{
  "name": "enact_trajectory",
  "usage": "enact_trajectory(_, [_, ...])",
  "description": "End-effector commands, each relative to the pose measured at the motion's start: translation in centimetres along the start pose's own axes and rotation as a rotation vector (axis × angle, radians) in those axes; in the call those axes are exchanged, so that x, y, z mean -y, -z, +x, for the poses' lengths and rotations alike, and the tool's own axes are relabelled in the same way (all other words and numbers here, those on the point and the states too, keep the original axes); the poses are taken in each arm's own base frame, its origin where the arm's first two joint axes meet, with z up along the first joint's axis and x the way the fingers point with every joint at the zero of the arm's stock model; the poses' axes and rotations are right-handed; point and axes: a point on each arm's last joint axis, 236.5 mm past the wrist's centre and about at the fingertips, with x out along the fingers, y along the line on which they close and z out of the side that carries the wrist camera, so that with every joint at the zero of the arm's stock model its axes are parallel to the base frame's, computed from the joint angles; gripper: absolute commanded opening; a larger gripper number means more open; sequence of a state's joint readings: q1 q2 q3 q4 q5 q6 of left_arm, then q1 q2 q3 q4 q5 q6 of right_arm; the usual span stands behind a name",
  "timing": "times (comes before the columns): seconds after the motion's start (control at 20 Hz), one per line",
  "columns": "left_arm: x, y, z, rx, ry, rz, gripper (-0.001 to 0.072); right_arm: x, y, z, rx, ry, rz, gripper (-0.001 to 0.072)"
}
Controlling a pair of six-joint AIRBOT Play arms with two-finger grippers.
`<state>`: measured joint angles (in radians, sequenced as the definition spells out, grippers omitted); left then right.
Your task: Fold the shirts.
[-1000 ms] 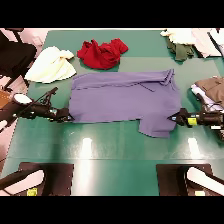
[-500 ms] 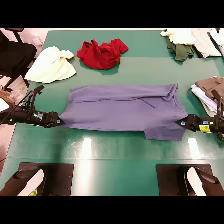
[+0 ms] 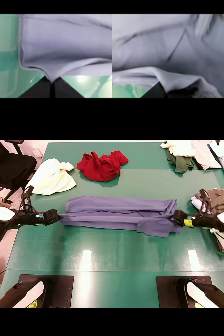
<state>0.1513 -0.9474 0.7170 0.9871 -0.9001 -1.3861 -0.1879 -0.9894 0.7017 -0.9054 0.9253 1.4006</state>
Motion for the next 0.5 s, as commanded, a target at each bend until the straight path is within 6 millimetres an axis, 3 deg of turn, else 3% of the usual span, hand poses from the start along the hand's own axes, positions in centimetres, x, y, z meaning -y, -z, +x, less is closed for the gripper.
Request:
enact_trajectory(0.0, [-2.1,-1.0,3.2,0.009,-0.027,-0.044,0.0022,0.2,-3.7,3.7,0.012,0.024,-0.025,0.0020])
enact_trajectory(0.15, [-2.2,-1.5,5.4,0.015,0.009,-0.085,0.0022,-0.1,-5.6,6.6,-0.014,0.026,-0.038,0.0021])
enact_trajectory(0.35, [-2.4,-3.7,6.4,0.102,0.032,-0.122,0.0022,0.2,-4.8,9.1,-0.132,0.024,-0.053,0.0023])
enact_trajectory(0.4, [-2.6,-4.2,6.5,0.123,0.026,-0.119,0.0023,0.5,-4.8,9.4,-0.136,0.026,-0.043,0.0035])
enact_trajectory(0.45, [-2.9,-4.6,6.6,0.141,0.017,-0.124,0.0024,0.7,-4.6,9.6,-0.144,0.028,-0.039,0.0133])
